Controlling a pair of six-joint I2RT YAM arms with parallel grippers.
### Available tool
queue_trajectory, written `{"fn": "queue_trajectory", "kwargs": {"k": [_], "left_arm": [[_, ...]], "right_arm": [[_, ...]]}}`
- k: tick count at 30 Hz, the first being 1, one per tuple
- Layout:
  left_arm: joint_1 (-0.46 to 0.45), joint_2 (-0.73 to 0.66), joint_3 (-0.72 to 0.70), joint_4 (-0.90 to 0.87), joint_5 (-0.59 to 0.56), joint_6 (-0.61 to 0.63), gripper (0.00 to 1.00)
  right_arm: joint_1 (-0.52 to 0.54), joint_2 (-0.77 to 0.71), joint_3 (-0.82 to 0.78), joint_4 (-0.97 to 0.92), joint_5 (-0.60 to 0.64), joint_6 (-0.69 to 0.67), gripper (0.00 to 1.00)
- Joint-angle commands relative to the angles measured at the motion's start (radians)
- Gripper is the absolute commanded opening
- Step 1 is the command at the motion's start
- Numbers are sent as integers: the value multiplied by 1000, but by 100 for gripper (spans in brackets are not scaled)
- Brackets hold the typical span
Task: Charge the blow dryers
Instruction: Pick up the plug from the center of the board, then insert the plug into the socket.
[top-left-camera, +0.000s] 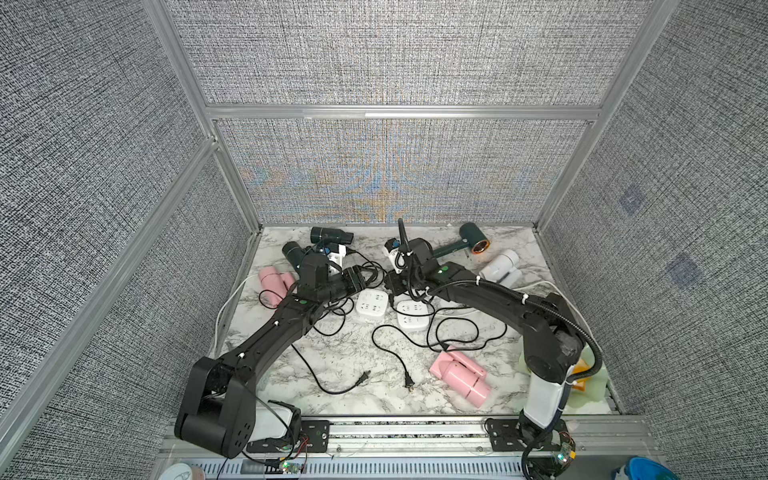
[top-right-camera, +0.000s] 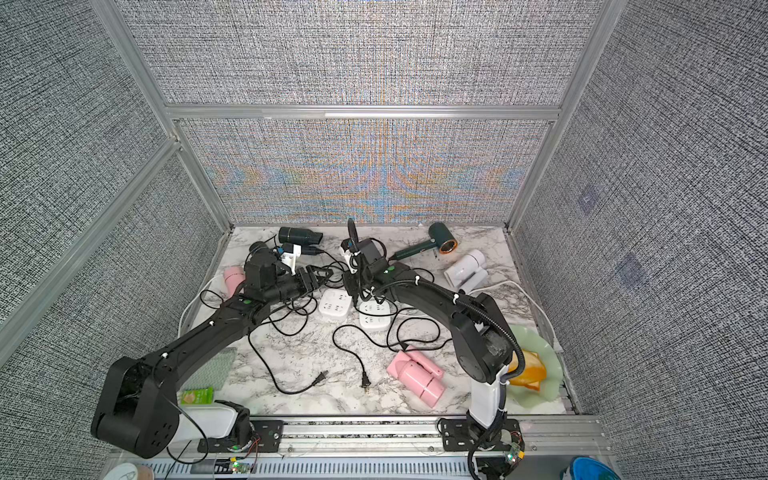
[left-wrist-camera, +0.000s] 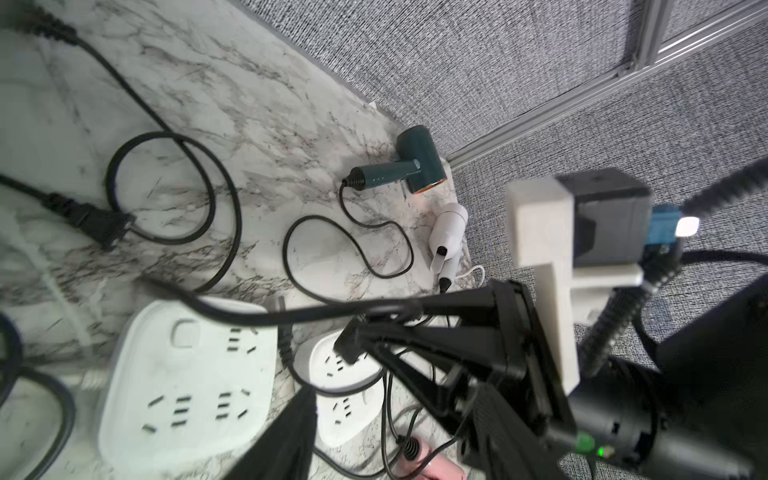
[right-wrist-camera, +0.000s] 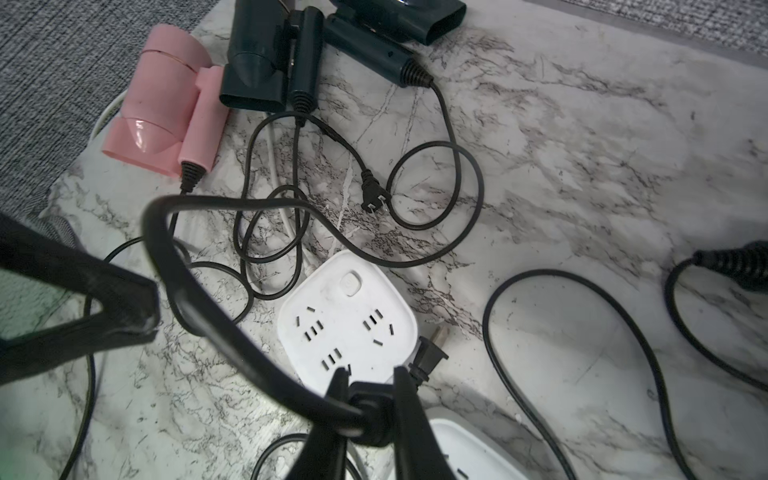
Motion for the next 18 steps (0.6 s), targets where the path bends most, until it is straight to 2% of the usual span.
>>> {"fn": "queue_trajectory", "kwargs": {"k": [1,2,4,6,13,18], "left_arm": [[2,-53,-23,-119,-49,34,81],[1,-72,-34,-141,-69,37,88],[2,-104,-57,-166,-93,38,94],[2,-127,-89,-169,-108,26,95],[3,-148,-192,-134,-144,-9,87],[2,-138,-220,-119,-135,-7,92]], "right_arm": [[-28,10,-7,76,-198,-156,13],[-37,18,-6,84,-226,-182,13],[-48,44,15,69,-255,-225,13],[-56,79,41,55,-284,-255,13],[-60,160,94,59,-359,-293,13],[-70,210,128,47,-414,-301,13]]}}
